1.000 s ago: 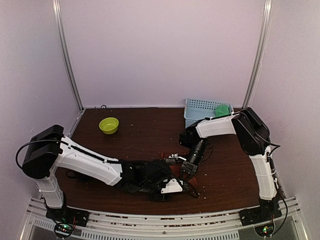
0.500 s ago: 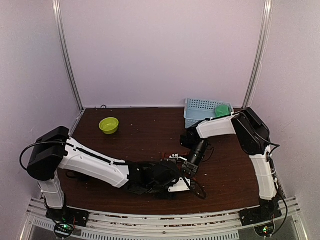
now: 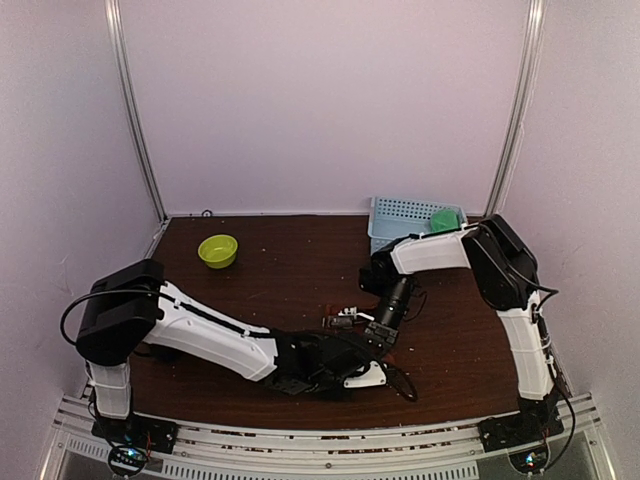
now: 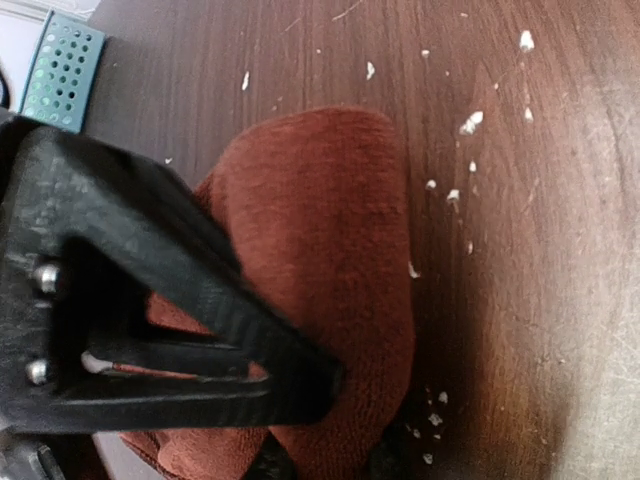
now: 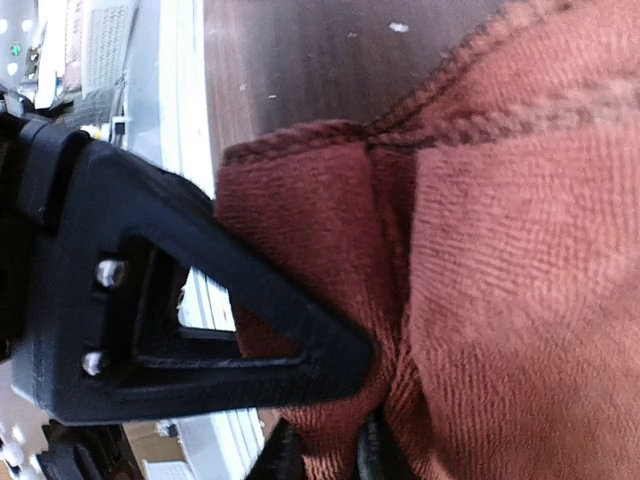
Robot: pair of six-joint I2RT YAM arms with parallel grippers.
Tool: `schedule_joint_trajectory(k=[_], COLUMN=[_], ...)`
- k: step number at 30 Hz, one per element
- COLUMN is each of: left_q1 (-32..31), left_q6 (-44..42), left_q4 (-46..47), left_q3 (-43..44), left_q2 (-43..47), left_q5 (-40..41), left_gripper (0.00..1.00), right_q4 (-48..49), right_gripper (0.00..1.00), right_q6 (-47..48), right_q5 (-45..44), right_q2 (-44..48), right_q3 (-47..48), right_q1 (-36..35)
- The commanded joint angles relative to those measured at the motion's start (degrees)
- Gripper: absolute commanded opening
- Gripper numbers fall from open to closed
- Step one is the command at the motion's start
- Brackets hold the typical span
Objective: Roll the towels
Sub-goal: Roll the towel at the center of the board.
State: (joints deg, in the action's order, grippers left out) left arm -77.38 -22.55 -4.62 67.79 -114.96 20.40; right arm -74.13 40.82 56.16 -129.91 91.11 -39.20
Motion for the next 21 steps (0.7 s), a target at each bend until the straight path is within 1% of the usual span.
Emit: schedule_joint_trajectory(k=[1,2,4,7,9,11,13,14,16,18,21], left_q1=[0.8,1.1,2.0,3.7,6.0,8.4,10.4,11.4,13.5,15.3,17.3], left_q6=[1.7,2.2,4.1,6.9,9.6,12.1,14.1,15.1,17.1,18.2,20.1], left_q4=[-10.7,-13.1,-18.2,-20.3,-22.2,-24.0,-24.0,-24.1,-25.8,-28.8,-31.9], left_q3=[5.1,6.8,9.9,12.3,14.8,17.6,19.1,20.2,23.2,26.7,31.1], left_q2=[-2.9,-3.9,-5.6,-6.5,-8.1,-10.5,-12.1,-13.0,-15.4,-18.3,-22.4], left_q5=[-10.9,-13.3,-18.9,-26.8,-34.0,-41.3,-46.9,-49.5,-54.8,-60.5,-65.9], left_gripper=[0.17,0.16,0.16,0.15,0.15,0.16,0.16,0.16,0.16,0.16,0.15], right_q4=[-3.6,-3.6,-3.2,-0.9,3.0,9.0,15.6,19.4,23.2,21.9,17.6], right_gripper=[0.23,0.25,0.28,0.29,0.32,0.32,0.31,0.31,0.33,0.33,0.3], right_q6=[2.9,2.9,-0.2,-5.3,-9.5,-12.9,-13.6,-13.2,-11.9,-7.8,-1.0], right_q5=[-2.3,-3.1,-5.5,-9.0,-11.8,-15.1,-15.7,-13.7,-10.1,-10.2,-15.3], right_q2=[6.6,8.1,11.3,17.1,22.8,30.5,39.1,43.6,51.0,56.3,59.7], right_q3=[6.1,7.9,11.2,15.6,17.8,16.8,9.6,5.5,-4.1,-10.6,-17.4], right_q1=[2.8,3.6,5.5,9.5,12.0,13.2,13.2,13.2,12.6,10.0,3.7])
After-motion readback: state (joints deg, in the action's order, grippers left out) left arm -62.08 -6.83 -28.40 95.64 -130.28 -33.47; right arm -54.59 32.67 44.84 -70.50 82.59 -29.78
